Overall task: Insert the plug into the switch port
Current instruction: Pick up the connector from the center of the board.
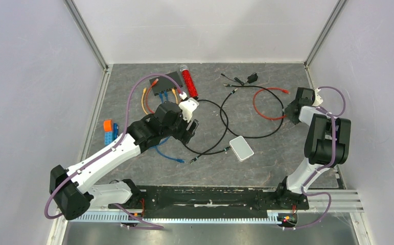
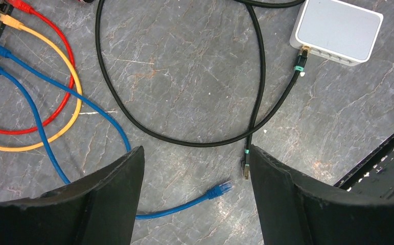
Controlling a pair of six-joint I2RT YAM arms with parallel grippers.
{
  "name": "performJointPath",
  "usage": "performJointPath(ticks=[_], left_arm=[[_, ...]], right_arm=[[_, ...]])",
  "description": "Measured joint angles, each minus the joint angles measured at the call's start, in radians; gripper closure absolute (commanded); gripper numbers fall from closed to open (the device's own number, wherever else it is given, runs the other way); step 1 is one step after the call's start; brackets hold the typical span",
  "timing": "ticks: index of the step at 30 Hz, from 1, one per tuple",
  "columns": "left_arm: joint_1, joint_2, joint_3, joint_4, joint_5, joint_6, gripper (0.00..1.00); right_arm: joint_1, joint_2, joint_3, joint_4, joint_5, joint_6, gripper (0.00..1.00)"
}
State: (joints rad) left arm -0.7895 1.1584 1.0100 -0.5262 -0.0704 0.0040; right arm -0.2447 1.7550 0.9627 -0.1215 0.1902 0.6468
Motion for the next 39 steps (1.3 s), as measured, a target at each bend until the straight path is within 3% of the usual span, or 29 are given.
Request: performJointPath(ticks=[3,7,9,17,28,34,39], left_arm=[[0.000,0.000,-0.007,-0.002,0.001,0.005,0.23],[0.000,0.000,-0.010,0.000,0.001,0.005,0.23],[0.000,0.000,-0.012,0.000,0.001,0.005,0.24],[0.000,-0.029,-0.022,0.000,-0.001,0.005,0.24],[0.000,-0.064,-0.025,0.000,-0.028,0.005,0.24],[0.000,-0.064,-0.035,0.000,-0.032,0.005,0.24],[0.000,-0.063,-0.035,0.000,-0.032,0.005,0.25]], right_arm=[[-0.006,0.007,-0.003,0.024,0.000,0.010,0.70],[-0.014,0.010,-0.013,0.055,0.000,0.020,0.94],[-0.018,0.009,-0.013,0.066,-0.002,0.023,1.00],[-0.029,-0.109,0.072,0.024,-0.002,-0.005,1.00],[-0.011,-0.282,0.510,-0.114,0.057,-0.247,1.00],[0.000,-0.310,0.537,-0.192,-0.090,-0.388,1.00],[0.001,-0.304,0.537,-0.246,-0.376,-0.490,1.00]])
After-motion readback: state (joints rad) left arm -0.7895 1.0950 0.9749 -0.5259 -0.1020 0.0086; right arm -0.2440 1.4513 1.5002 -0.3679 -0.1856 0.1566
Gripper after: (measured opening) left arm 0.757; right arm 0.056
